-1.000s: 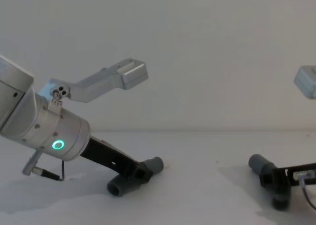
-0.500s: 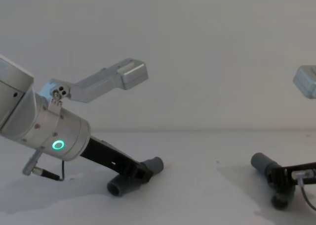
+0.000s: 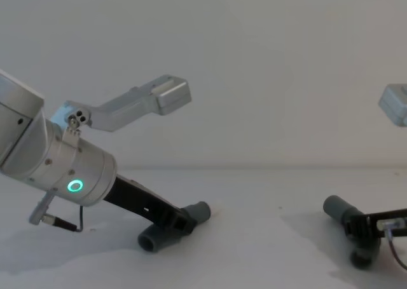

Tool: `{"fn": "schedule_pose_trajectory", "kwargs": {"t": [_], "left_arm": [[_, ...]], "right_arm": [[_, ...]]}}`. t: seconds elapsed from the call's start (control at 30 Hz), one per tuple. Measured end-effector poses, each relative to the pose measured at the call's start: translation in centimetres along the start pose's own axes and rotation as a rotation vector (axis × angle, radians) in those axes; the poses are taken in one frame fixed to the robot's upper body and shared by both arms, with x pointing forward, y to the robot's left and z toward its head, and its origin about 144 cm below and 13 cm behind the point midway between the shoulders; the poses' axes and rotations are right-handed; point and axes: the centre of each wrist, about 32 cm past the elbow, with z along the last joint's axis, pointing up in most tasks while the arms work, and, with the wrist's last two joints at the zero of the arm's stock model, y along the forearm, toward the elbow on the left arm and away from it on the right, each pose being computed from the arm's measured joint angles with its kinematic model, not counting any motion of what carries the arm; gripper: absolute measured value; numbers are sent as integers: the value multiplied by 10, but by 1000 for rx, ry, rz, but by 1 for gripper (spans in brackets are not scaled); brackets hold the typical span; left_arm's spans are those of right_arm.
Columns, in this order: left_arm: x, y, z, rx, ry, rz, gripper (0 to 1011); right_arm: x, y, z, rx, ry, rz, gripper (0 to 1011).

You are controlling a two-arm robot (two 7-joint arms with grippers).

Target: Use both hands to pick up one end of the pipe from the table, align the ends, and insert them.

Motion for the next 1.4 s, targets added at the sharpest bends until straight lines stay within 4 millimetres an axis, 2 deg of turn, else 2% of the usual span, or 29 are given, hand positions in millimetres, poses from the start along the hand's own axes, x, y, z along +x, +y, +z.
{"fn": "schedule_pose_trajectory", "kwargs": {"t": [0.37, 0.83, 1.13, 1.4], "left_arm": [[-5, 3, 13, 0, -66, 17, 338], [-7, 23, 35, -39, -206, 55, 338], [-1, 36, 39, -57, -282, -2, 338], [10, 47, 42, -67, -334, -128, 338]], "right_arm": [[15, -5, -1, 98, -8, 56, 166], [54, -18, 9, 208, -99, 199, 166], [79, -25, 12, 238, -187, 297, 166], [100, -29, 9, 267, -277, 400, 166]]}}
